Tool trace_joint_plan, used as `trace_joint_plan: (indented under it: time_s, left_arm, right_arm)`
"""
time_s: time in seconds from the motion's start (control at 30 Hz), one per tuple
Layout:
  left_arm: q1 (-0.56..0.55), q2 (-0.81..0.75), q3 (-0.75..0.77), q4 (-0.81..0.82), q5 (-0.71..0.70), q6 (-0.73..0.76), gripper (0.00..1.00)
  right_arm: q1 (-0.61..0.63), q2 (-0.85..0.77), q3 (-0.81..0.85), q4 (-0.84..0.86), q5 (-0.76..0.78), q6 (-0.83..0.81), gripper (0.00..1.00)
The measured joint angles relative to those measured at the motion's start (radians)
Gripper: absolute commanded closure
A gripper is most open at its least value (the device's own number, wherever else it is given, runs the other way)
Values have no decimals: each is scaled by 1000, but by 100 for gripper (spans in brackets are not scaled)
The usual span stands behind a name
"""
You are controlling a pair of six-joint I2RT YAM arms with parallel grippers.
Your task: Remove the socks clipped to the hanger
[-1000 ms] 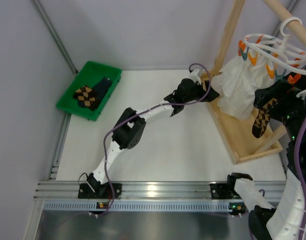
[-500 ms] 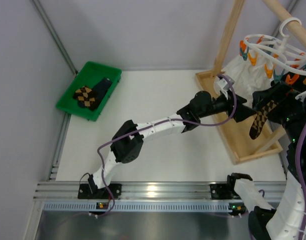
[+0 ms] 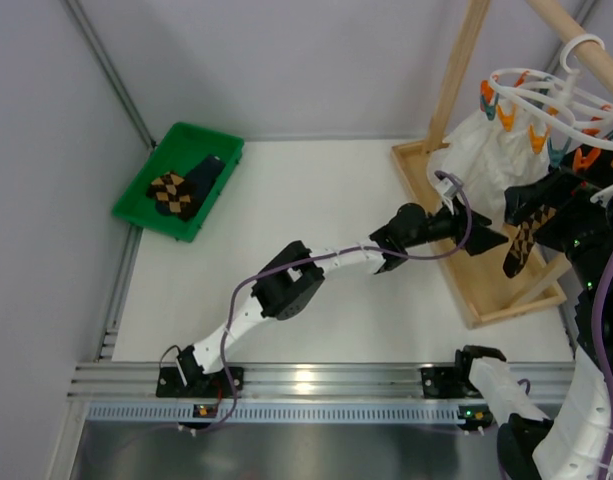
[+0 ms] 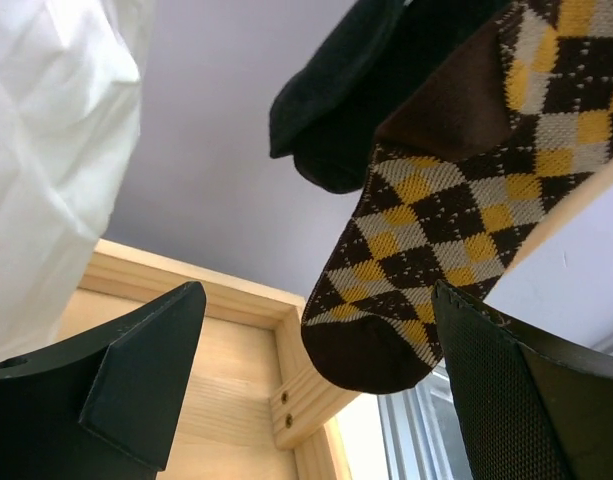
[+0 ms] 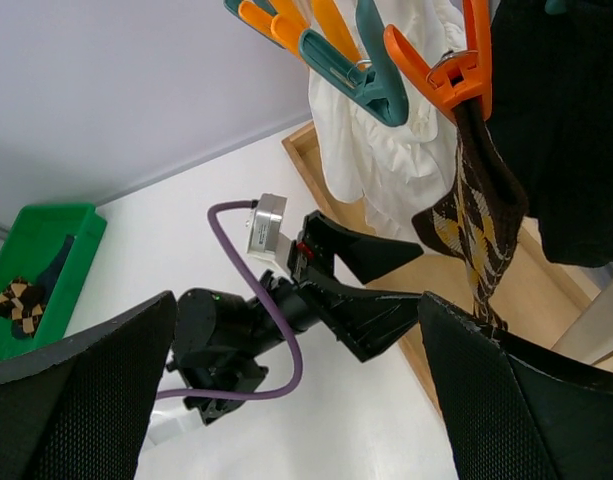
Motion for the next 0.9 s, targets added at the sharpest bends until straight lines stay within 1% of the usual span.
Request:
trace_joint_plan:
  time_s: [0.07, 0.13, 0.23, 0.3, 0.43, 0.53, 0.73, 0.9]
  left_arm:
    - [-6, -26, -50, 37, -2, -2, 2]
    - [-16, -74, -139, 51, -20, 6, 2]
    - [-47, -139, -245, 57, -79, 31, 2]
    - [-70, -163, -267, 47, -132, 51, 2]
    - [-129, -196, -268, 0, -298, 93, 2]
    - [-159, -201, -257, -34, -376, 87, 2]
    - [-166, -199, -245, -92, -445, 69, 2]
    - [-166, -145, -106, -167, -485, 68, 2]
  right_arm:
    - [0, 0, -1, 0, 0, -1, 1]
    - [0, 0, -2, 1, 0, -1, 1]
    - [0, -7, -15, 1, 0, -5, 1]
    - [0, -8, -17, 2, -2, -5, 1]
    - [0, -8, -17, 1, -5, -5, 1]
    - [0, -8, -16, 1, -5, -5, 1]
    - [0, -10, -15, 1, -5, -5, 1]
    - [0, -10, -15, 1, -5, -5, 1]
